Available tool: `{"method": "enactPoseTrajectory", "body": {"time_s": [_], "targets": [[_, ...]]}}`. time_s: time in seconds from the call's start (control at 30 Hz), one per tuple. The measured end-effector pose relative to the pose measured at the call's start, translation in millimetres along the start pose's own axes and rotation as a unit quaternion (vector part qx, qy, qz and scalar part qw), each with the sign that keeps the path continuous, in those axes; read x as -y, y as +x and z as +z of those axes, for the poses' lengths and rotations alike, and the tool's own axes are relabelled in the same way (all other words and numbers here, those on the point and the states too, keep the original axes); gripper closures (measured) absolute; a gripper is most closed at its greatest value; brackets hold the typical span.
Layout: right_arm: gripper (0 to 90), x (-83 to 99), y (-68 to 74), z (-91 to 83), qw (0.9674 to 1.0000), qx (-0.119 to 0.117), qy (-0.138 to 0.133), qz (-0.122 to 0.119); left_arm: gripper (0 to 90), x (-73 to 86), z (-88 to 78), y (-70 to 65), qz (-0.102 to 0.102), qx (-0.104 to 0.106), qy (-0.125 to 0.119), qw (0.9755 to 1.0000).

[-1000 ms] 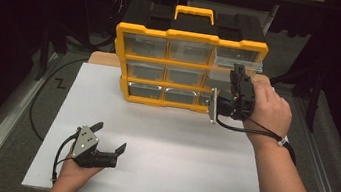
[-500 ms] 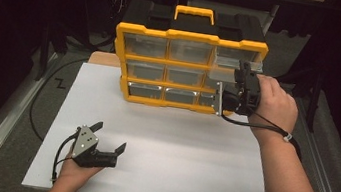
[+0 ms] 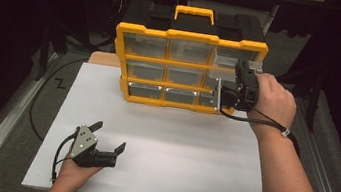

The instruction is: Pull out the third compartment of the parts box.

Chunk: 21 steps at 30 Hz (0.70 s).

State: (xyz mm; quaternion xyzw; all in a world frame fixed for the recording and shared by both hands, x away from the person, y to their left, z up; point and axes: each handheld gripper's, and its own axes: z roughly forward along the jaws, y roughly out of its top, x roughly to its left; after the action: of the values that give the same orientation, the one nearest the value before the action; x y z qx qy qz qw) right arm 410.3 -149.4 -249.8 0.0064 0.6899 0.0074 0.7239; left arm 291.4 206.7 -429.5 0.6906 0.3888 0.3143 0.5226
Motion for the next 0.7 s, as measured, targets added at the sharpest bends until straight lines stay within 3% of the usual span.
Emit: {"method": "enactPoseTrajectory", "body": {"time_s": [0.7], "targets": [[80.9, 2.1, 1.7, -21.2, 0.9998, 0.014, -0.009, -0.007, 0.5, 0.7, 2.2, 0.1, -0.003, 0.003, 0.004, 1.0]]}}
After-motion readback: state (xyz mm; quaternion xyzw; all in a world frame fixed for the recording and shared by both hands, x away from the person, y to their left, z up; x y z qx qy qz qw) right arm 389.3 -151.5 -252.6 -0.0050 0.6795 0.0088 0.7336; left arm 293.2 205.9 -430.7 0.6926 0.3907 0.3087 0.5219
